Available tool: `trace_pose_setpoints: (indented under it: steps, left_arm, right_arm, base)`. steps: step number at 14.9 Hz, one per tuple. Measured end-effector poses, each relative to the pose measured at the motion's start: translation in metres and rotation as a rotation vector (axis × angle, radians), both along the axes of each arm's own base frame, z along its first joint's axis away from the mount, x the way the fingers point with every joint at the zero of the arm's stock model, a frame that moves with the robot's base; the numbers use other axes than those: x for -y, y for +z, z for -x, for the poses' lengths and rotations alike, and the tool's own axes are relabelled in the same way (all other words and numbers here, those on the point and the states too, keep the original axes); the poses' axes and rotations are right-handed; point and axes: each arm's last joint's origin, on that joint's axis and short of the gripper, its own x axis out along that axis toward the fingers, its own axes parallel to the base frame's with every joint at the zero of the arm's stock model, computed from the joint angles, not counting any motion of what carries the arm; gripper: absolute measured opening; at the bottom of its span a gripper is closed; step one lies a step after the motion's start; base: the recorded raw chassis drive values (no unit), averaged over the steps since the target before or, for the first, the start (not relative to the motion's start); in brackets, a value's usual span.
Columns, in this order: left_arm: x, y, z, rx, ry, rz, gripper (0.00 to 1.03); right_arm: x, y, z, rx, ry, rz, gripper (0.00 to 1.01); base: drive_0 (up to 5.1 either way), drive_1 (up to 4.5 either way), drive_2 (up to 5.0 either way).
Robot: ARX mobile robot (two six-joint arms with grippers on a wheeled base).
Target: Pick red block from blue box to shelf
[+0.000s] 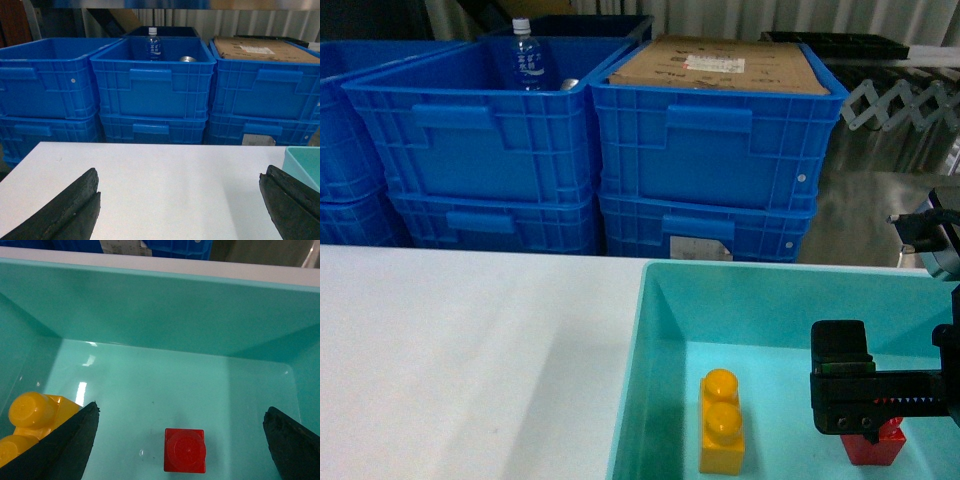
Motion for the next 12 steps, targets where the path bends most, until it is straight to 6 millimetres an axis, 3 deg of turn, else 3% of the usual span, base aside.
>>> trace_pose_setpoints:
  steps: [7,12]
  left_arm:
    - [0.0,0.0,0.0,0.0,0.0,0.0,0.98]
    - [0.0,0.0,0.0,0.0,0.0,0.0,0.98]
  right_arm:
    - [-0.002,-0.028,-0.008,-0.025,-0.062,-0.037,0.98]
    - [0.018,-0.048,-0.015,-0.023,-0.142,-0.089,0.98]
  base:
    - [0.0,0.0,0.0]
    - [0.0,0.0,0.0]
